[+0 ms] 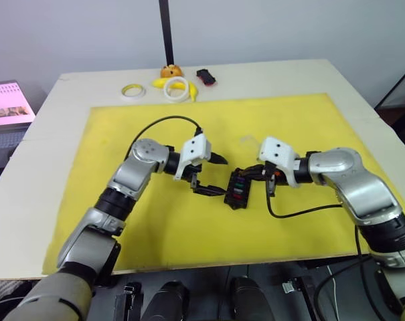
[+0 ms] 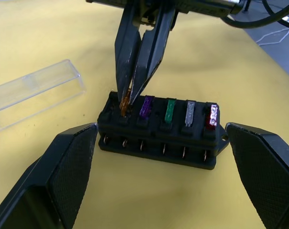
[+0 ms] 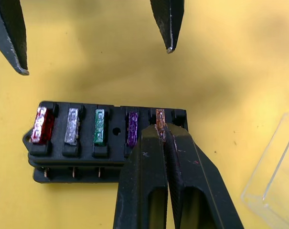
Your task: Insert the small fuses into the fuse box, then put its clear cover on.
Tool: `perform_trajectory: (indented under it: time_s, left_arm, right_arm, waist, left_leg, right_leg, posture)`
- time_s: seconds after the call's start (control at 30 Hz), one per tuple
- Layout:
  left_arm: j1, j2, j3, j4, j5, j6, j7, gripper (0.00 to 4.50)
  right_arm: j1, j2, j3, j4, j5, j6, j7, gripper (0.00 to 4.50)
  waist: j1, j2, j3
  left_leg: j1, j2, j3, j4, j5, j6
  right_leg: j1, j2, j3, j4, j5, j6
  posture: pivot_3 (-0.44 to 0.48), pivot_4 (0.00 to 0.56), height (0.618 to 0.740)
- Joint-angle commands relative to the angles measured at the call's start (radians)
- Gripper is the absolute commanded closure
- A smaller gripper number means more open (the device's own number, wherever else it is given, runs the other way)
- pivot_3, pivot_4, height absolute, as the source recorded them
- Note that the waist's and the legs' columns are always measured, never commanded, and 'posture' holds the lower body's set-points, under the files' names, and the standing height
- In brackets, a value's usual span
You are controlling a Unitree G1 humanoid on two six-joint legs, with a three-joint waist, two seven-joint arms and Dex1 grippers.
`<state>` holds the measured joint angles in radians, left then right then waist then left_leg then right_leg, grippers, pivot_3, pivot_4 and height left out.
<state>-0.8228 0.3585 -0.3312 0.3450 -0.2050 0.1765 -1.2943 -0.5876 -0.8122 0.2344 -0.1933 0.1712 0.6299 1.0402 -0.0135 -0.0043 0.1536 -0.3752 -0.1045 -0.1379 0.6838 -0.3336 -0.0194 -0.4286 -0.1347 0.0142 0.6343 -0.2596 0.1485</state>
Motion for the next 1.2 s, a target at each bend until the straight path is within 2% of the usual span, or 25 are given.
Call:
perform_trajectory:
  time_s: [0.03, 0.7, 1.2]
  left_arm:
    - [-0.014, -0.003, 0.02, -0.015, 0.003, -0.016, 0.003, 0.01]
    - [-0.01, -0.016, 0.019, -0.005, 0.007, -0.027, 0.014, 0.01]
    - [-0.009, -0.019, 0.022, -0.002, 0.008, -0.022, 0.023, 0.01]
  right_arm:
    - [-0.018, -0.014, 0.031, 0.021, -0.023, -0.004, 0.03, 4.5]
    - [-0.153, -0.038, 0.082, -0.012, -0.022, 0.153, 0.111, 4.5]
    - [-0.199, -0.029, 0.112, 0.015, -0.04, 0.132, 0.112, 4.5]
  waist:
    - [0.0, 0.0, 0.0]
    - [0.001, 0.0, 0.0]
    - [0.001, 0.0, 0.0]
  left_leg:
    - [0.0, 0.0, 0.0, 0.0, 0.0, 0.0]
    - [0.0, 0.0, 0.0, 0.0, 0.0, 0.0]
    - [0.0, 0.0, 0.0, 0.0, 0.0, 0.0]
  right_leg:
    - [0.0, 0.0, 0.0, 0.0, 0.0, 0.0]
    - [0.0, 0.0, 0.0, 0.0, 0.0, 0.0]
    - [0.0, 0.0, 0.0, 0.0, 0.0, 0.0]
  posture:
    - [0.0, 0.15, 0.74]
    - [0.0, 0.15, 0.74]
    - [0.0, 0.15, 0.74]
